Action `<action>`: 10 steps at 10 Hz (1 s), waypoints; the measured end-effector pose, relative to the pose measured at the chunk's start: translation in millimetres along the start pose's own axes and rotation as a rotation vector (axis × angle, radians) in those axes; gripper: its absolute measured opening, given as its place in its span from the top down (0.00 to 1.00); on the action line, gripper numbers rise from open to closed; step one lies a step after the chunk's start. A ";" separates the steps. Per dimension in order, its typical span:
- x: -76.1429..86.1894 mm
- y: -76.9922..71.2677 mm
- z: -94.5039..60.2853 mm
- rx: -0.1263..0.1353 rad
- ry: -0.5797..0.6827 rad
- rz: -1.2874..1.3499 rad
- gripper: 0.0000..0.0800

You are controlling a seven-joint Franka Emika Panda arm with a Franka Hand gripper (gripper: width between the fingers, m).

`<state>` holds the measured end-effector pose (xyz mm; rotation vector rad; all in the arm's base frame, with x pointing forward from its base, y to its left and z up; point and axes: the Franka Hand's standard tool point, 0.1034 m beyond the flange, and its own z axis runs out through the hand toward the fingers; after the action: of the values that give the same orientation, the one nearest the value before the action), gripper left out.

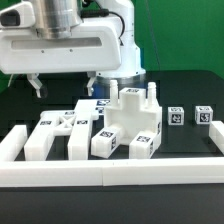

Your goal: Assemble chair

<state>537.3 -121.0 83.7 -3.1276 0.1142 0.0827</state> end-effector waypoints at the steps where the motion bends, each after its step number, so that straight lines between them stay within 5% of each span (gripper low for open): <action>1: -3.0 -4.7 9.5 -0.008 0.014 -0.009 0.19; 5: -6.3 -14.4 34.1 -0.010 0.002 -0.017 0.19; 10: 20.5 -33.5 32.8 -0.008 0.038 -0.016 0.19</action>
Offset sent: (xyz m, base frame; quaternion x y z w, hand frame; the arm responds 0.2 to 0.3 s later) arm 0.0018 0.0167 -0.0254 0.0071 0.0189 0.0159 0.9997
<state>558.4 -88.7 50.1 -3.1388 0.0896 0.0231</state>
